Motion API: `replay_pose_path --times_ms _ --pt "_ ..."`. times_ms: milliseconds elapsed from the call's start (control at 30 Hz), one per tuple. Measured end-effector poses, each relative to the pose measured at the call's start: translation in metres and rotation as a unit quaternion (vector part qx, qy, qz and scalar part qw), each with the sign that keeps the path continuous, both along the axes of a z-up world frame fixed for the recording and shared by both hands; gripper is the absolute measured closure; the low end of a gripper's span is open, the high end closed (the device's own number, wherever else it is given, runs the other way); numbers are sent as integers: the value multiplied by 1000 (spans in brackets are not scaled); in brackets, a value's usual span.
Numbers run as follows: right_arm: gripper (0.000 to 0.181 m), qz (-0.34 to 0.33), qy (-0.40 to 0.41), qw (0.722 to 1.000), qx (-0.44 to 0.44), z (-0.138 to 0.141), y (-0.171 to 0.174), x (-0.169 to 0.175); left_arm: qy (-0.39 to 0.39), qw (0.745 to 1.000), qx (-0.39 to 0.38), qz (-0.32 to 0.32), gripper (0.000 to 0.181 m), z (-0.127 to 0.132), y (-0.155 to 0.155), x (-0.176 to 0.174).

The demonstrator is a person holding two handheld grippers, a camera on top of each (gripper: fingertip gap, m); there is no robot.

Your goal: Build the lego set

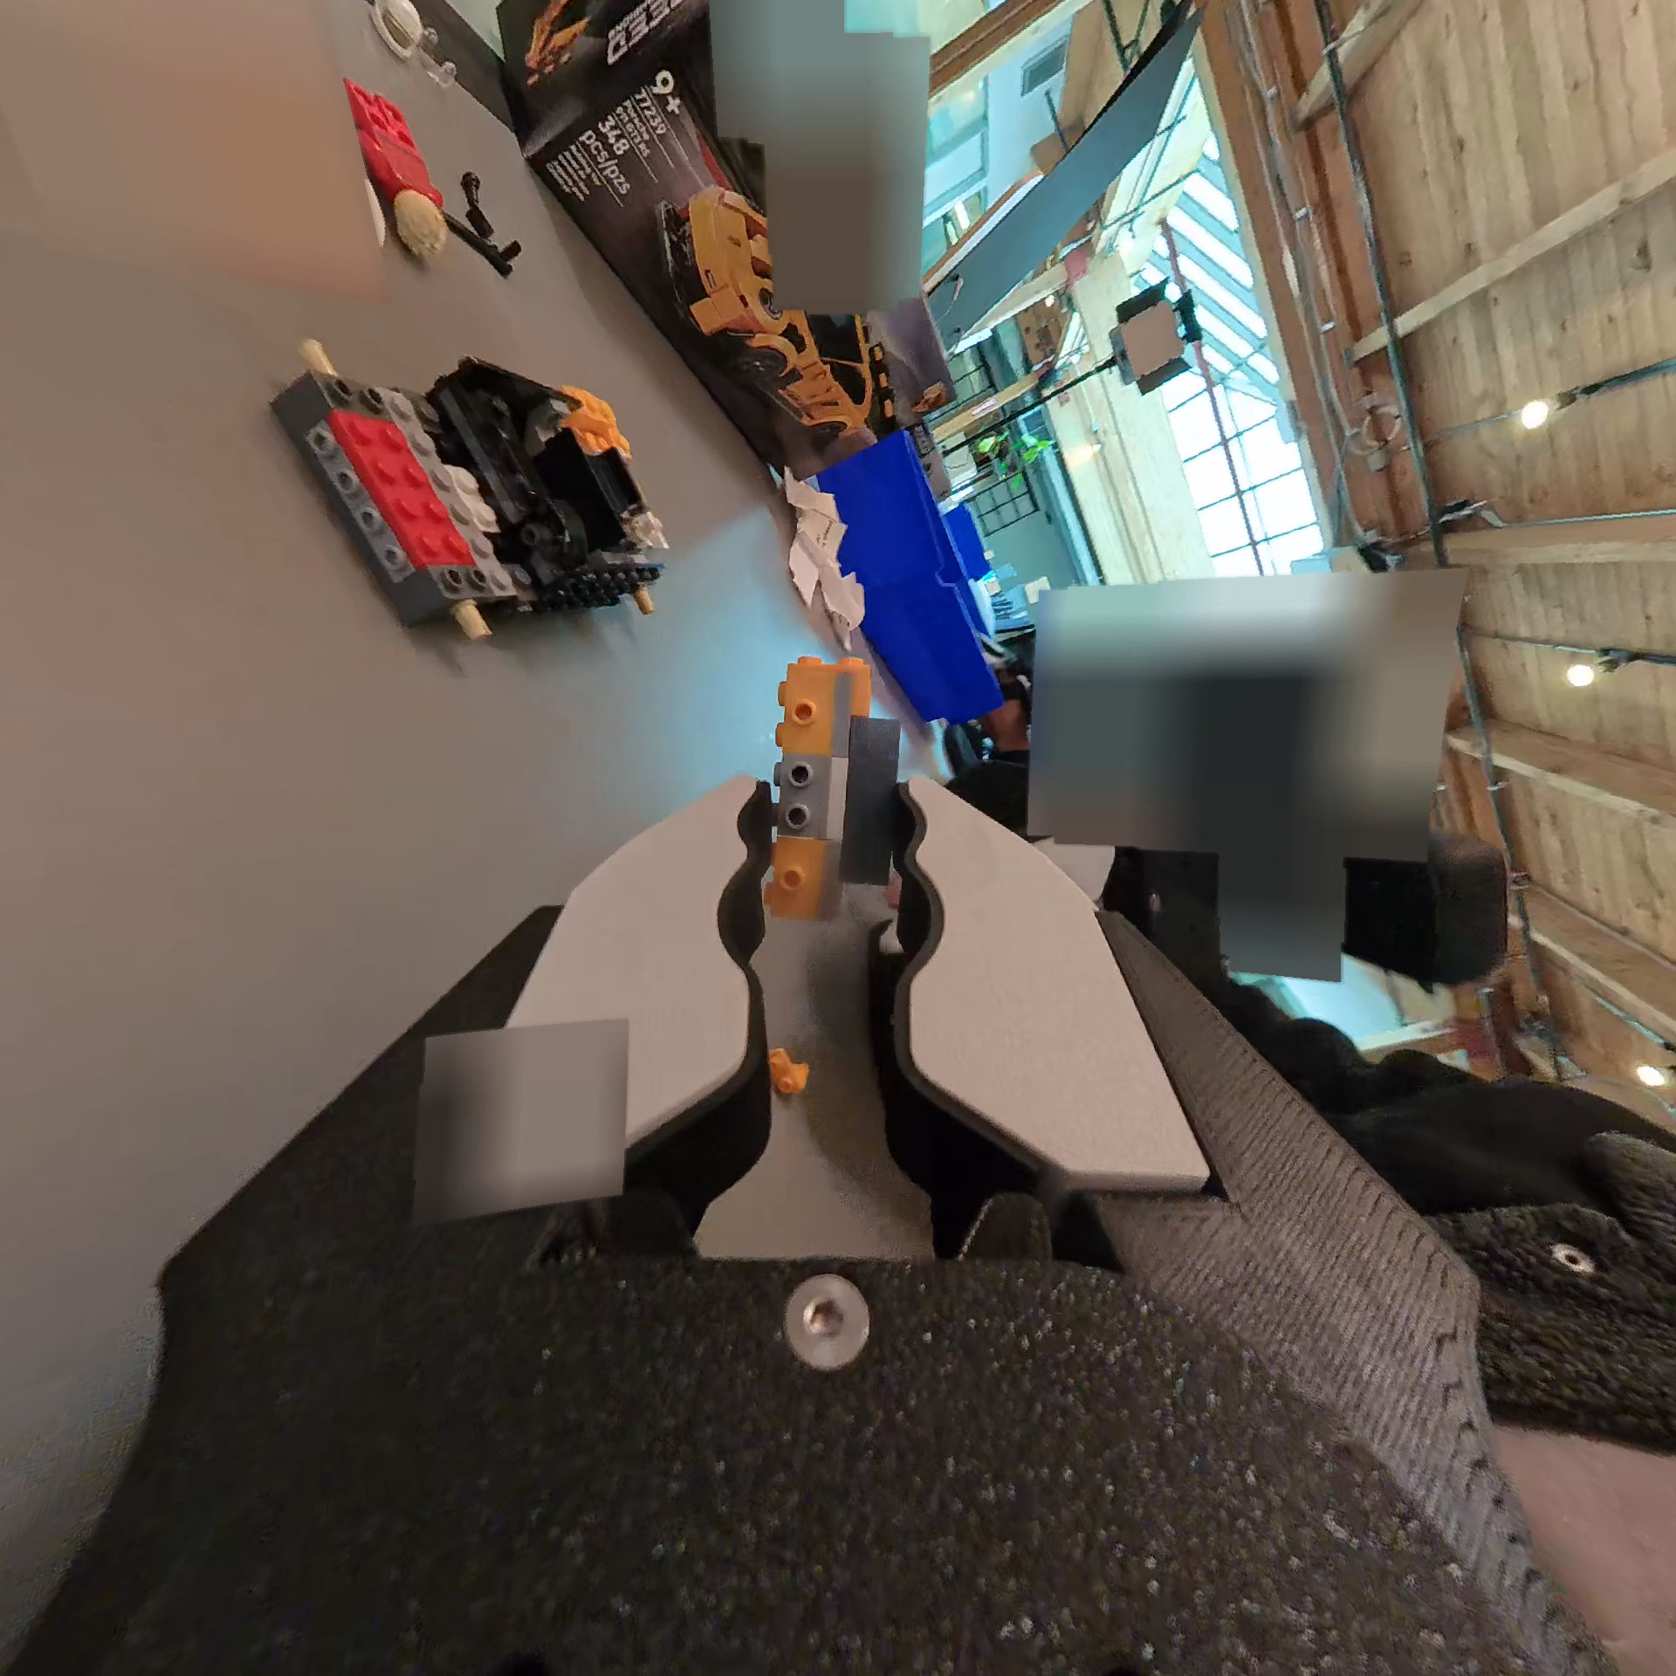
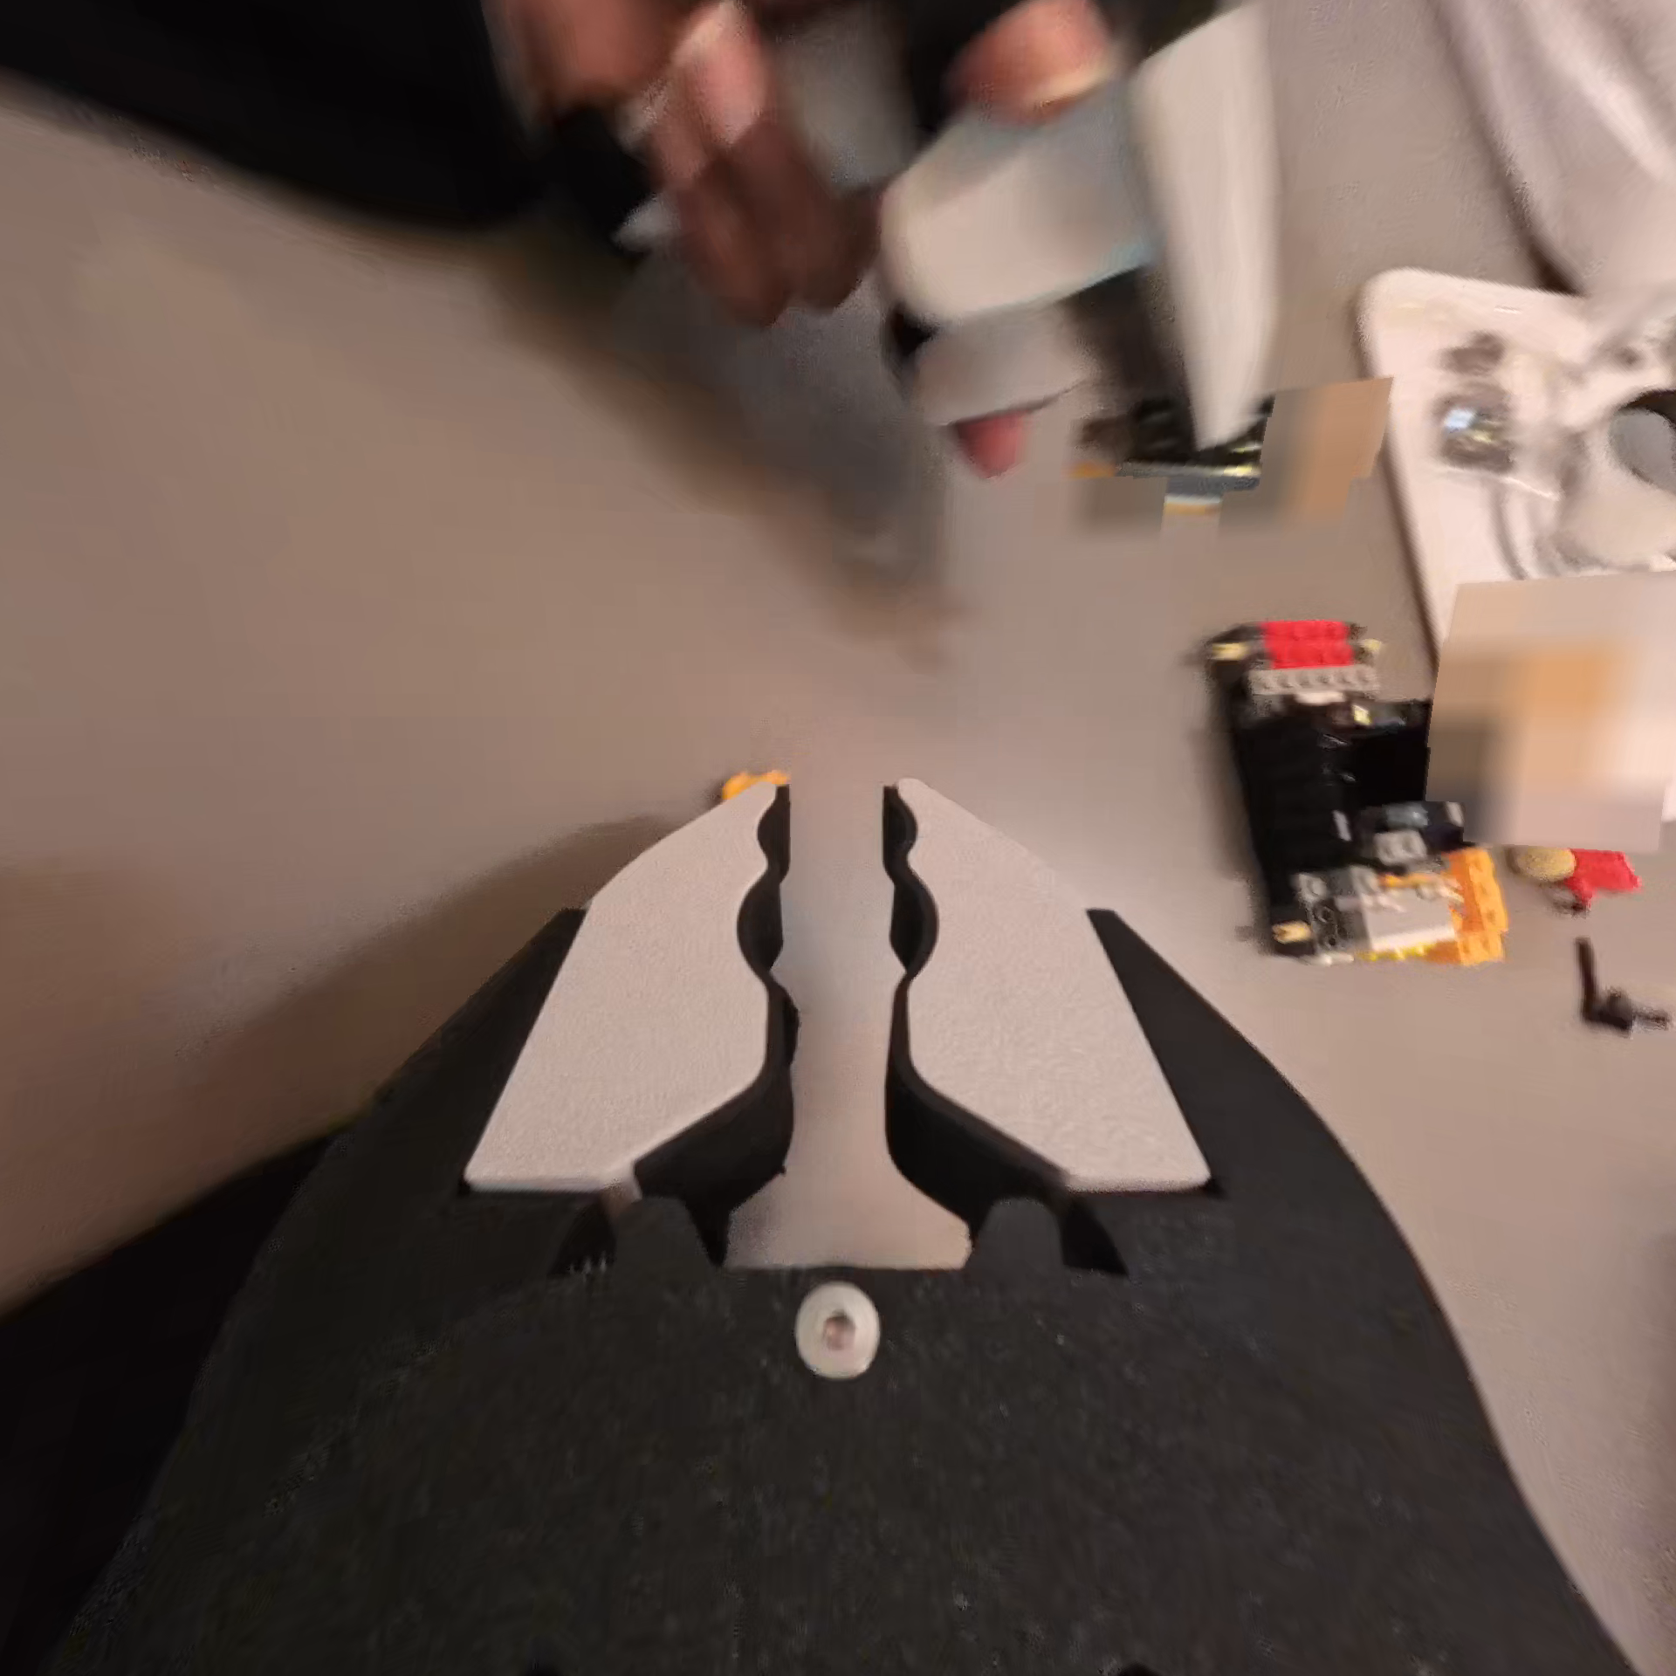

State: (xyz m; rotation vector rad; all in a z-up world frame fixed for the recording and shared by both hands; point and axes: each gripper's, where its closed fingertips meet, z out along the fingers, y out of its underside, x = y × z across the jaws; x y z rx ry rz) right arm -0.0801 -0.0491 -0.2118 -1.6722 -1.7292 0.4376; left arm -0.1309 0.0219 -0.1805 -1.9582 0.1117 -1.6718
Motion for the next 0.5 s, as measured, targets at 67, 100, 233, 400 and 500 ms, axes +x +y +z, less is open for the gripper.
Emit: replay_pose_path --times_ms 67,100,233,400,500 --pt "159 -74 62 995 -31 13 13 -11 -28 1000 -7 7 156 5 -2 4" --pt "157 -112 93 988 -43 18 20 -18 -45 999 -10 12 156 8 -2 5" --pt "143 -196 146 970 17 26 42 -42 -104 994 -15 38 154 22 -4 8" --pt "136 -256 158 950 80 45 61 -61 -138 987 -7 85 154 34 1 2" --pt "147 -274 150 943 116 53 73 -65 -152 983 4 104 156 41 2 -3"
